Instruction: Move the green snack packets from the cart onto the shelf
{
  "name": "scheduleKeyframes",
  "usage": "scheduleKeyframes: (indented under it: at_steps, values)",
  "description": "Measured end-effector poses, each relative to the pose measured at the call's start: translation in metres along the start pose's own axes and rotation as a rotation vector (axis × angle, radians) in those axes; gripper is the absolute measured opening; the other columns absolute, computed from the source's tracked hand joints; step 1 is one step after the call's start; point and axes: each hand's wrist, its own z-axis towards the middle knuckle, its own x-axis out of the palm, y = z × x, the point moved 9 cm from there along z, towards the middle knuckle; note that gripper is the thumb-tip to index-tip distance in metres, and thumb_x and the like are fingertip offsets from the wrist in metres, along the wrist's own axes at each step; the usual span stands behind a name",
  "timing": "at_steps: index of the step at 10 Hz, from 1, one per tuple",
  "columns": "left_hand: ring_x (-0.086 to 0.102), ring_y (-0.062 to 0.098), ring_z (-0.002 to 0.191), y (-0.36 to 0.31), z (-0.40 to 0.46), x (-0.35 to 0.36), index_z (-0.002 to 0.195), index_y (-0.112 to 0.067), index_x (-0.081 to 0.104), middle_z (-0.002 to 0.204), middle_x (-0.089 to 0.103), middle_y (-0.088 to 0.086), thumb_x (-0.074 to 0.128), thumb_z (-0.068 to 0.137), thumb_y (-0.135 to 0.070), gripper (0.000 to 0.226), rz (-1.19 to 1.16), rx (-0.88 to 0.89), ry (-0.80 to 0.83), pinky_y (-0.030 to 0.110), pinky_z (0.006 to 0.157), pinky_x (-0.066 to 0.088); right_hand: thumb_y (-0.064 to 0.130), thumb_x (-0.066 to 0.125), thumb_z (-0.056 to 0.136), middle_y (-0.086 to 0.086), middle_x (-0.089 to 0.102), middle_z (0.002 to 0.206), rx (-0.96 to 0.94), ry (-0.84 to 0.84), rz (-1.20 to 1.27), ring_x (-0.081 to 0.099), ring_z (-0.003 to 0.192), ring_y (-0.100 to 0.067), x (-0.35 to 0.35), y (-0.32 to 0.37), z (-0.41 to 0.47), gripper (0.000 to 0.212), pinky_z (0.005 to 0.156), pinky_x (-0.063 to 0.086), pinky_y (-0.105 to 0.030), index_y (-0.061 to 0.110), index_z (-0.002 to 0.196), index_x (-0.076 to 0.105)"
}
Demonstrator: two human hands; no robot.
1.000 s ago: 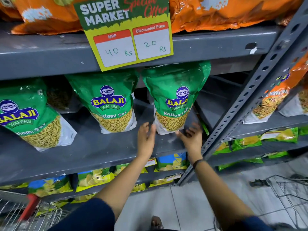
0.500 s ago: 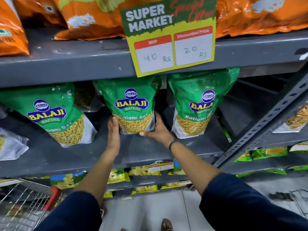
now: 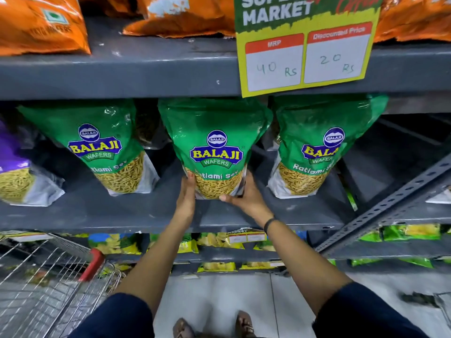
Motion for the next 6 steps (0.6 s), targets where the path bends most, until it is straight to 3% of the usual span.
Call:
scheduleKeyframes:
  at_steps: [1,2,3,4,5,6]
  values:
    - [0.037,0.011,0.130,0.004,-0.020,-0.015,0.133,-0.022,0.039,0.140,0.041,-0.004,0.029,0.090,-0.055,0.055,-0.058,-0.001,-0.128,0.033,0.111,0.028,0.025,0.087,0.055,-0.006,0.044,0.136,0.006,-0.255,0.120,0.044,0.124,-0.017,-0.013,-0.005,-0.018,0.090,0.100,0.040,-0.030,0.023,0.129,0.035]
    - [0.034,0.013,0.132,0.014,-0.043,-0.043,0.137,-0.015,0.034,0.144,0.038,0.002,0.029,0.097,-0.035,0.046,-0.130,-0.008,-0.289,0.027,0.108,0.026,0.019,0.086,0.057,-0.007,0.051,0.104,0.003,-0.486,0.238,0.052,0.096,-0.017,-0.014,-0.009,-0.051,0.061,0.084,0.041,-0.023,0.030,0.099,0.043]
    - [0.034,0.014,0.131,0.028,-0.067,-0.095,0.138,-0.010,0.030,0.145,0.036,0.006,0.032,0.098,-0.025,0.043,-0.163,0.044,-0.461,0.023,0.104,0.026,0.028,0.085,0.059,0.000,0.046,0.078,-0.019,-0.484,0.146,0.047,0.073,-0.017,0.028,-0.009,-0.075,0.047,0.066,0.037,-0.013,0.030,0.074,0.040]
    - [0.035,0.011,0.129,0.032,-0.069,-0.130,0.139,-0.008,0.028,0.144,0.035,0.006,0.034,0.097,-0.022,0.044,-0.150,0.068,-0.514,0.018,0.102,0.028,0.035,0.083,0.060,0.003,0.051,0.084,-0.050,-0.293,0.022,0.052,0.079,-0.015,0.082,0.004,-0.073,0.041,0.070,0.039,-0.013,0.034,0.077,0.045]
    - [0.042,-0.009,0.114,0.022,-0.037,-0.173,0.138,-0.006,0.026,0.131,0.042,-0.006,0.038,0.096,-0.022,0.046,-0.068,0.109,-0.437,0.002,0.094,0.033,0.030,0.083,0.061,0.001,0.050,0.128,-0.042,-0.036,-0.040,0.045,0.120,-0.008,0.149,0.031,-0.030,0.072,0.098,0.034,-0.013,0.023,0.124,0.047]
    - [0.038,-0.011,0.118,0.019,-0.008,-0.196,0.141,-0.010,0.022,0.137,0.041,-0.005,0.041,0.095,-0.027,0.052,-0.032,0.101,-0.329,0.011,0.102,0.032,0.025,0.082,0.063,0.000,0.032,0.148,-0.028,0.078,-0.030,0.025,0.132,-0.004,0.181,0.050,-0.001,0.097,0.106,0.021,-0.016,0.016,0.142,0.025]
